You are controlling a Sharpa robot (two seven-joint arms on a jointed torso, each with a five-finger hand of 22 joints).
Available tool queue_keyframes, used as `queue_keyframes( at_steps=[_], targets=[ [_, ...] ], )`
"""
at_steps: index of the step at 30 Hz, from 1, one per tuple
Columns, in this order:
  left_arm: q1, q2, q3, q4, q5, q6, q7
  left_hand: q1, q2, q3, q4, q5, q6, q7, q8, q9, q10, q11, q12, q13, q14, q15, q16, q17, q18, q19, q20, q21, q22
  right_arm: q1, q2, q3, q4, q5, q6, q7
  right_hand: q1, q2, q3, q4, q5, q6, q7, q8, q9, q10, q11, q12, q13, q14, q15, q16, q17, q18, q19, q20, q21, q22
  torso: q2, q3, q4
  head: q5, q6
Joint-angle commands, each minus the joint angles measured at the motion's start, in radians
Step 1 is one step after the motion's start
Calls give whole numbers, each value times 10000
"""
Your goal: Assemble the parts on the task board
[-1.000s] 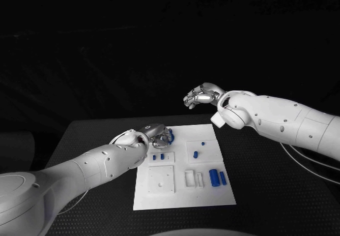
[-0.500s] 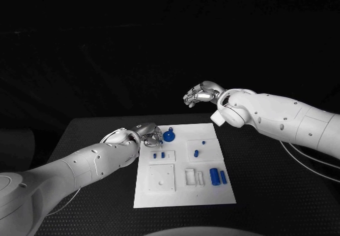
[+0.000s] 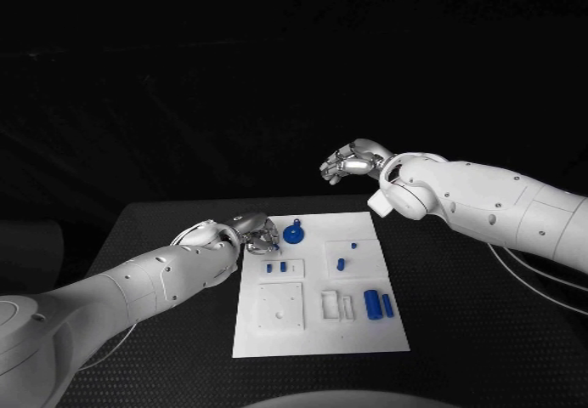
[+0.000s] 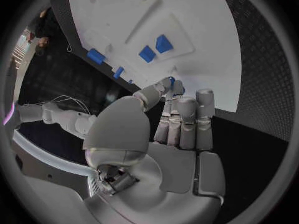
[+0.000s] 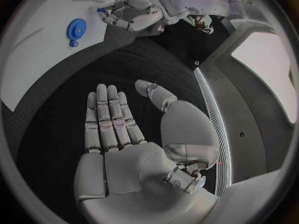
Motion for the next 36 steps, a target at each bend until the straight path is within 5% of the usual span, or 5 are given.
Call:
queue_keyframes(
  at_steps=[1,36],
  targets=[
    [-5,16,5,15,94,236,6,-1,14,48,-5,58,60,24,30,13,69,-22,-64,-3,38,5,-70,-15,988,-6,-56,31,112,2,-3,6,9,2,22,84,39,-49,68,18,50,-73,-8,53,-14,72,-1,33,-15,-40,27,60,-9,-153,57,3,-59,244,-1,12,-11,1,11],
    [-139,255,-3,-180,178,444,12,-29,28,88,-6,81,50,28,28,-4,85,-23,-94,-9,12,4,-99,-34,977,-27,-58,19,113,2,17,6,10,2,27,95,44,-48,69,14,48,-74,-8,58,-22,71,0,36,-20,-41,27,64,-14,-158,61,1,-65,245,9,13,-20,-42,-6]
  ],
)
